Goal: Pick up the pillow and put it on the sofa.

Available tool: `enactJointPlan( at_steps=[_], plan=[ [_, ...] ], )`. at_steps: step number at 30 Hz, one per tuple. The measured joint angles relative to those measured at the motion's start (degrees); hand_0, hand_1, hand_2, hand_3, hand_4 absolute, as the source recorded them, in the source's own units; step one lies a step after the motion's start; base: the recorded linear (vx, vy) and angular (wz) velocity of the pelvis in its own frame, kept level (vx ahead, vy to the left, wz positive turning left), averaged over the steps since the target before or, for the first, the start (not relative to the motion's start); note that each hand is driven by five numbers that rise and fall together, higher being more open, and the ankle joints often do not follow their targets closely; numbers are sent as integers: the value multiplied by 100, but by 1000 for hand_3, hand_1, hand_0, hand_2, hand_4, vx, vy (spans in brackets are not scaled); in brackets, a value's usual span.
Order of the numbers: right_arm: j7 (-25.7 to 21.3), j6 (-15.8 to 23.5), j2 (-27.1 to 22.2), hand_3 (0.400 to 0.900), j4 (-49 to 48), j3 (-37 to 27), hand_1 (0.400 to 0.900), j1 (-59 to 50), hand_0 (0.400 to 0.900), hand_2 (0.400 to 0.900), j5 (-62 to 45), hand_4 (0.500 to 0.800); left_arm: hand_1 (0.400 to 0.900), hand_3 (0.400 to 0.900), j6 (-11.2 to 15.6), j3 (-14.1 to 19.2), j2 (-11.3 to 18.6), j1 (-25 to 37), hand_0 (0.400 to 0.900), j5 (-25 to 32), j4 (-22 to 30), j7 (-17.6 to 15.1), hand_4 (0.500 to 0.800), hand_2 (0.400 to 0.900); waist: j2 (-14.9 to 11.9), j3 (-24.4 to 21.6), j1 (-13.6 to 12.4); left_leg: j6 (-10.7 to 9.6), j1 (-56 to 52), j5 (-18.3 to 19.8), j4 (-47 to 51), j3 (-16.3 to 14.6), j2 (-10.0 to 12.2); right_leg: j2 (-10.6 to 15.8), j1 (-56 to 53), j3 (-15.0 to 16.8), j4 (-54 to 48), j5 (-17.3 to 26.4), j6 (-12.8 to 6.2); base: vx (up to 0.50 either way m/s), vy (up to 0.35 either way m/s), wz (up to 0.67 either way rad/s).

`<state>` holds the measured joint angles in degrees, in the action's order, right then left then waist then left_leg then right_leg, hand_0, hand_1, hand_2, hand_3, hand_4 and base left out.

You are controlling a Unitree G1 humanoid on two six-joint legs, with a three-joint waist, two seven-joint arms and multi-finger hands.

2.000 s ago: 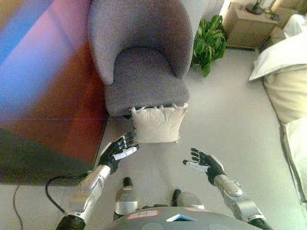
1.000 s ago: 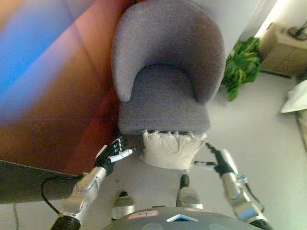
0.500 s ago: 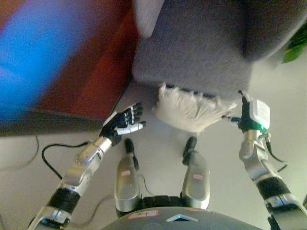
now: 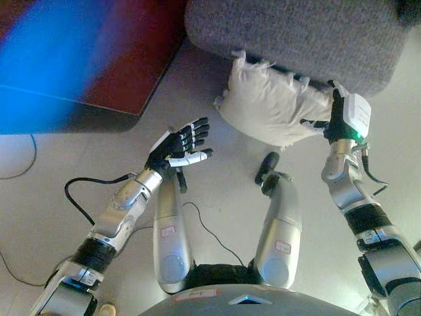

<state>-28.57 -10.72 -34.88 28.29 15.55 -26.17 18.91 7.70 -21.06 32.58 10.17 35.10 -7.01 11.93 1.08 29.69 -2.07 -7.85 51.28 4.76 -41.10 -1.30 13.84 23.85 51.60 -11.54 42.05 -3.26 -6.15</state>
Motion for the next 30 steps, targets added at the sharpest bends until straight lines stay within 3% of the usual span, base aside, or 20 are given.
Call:
enactJointPlan(
  at_steps=[8,12,19,20,26,30],
  plan=[
    [15,-322,-38,900,1485,189,900,-1315,900,900,-552,800,900,900,39,-50,8,97,900,128,9,64,800,900,151,-4,-316,24,995,325,-1008,165,-34,223,1019,206,1000,-290,80,5,81,6],
    [-16,-513,-99,900,2028,465,900,-1993,900,900,-691,800,900,900,56,-132,13,154,900,185,-35,65,800,900,210,7,-343,40,1441,454,-1457,249,-103,363,1436,313,1424,-400,72,9,62,10],
    [-196,-919,-55,900,3034,648,900,-2627,900,900,-1065,800,900,900,74,-346,5,332,900,311,-166,122,800,900,270,0,-621,44,1685,494,-1680,326,-209,508,1654,346,1681,-470,59,10,23,11],
    [-105,-1035,-46,400,3113,711,400,-2729,400,400,-1145,500,900,900,74,-365,4,327,900,312,-167,122,800,900,270,0,-630,44,1690,495,-1674,326,-220,527,1656,339,1683,-470,58,11,20,10],
    [574,-1302,-85,400,3402,792,400,-3246,400,400,-1549,500,900,900,73,-465,-35,345,900,313,-170,150,800,900,273,-2,-646,71,1702,478,-1663,312,-254,597,1657,323,1699,-490,46,30,43,3],
    [693,-1280,-66,400,3286,790,400,-3239,400,400,-1858,500,900,900,67,-465,-119,373,900,332,-173,155,800,900,278,1,-720,71,1625,475,-1579,287,-249,599,1612,306,1677,-502,89,8,2,0]
  ],
)
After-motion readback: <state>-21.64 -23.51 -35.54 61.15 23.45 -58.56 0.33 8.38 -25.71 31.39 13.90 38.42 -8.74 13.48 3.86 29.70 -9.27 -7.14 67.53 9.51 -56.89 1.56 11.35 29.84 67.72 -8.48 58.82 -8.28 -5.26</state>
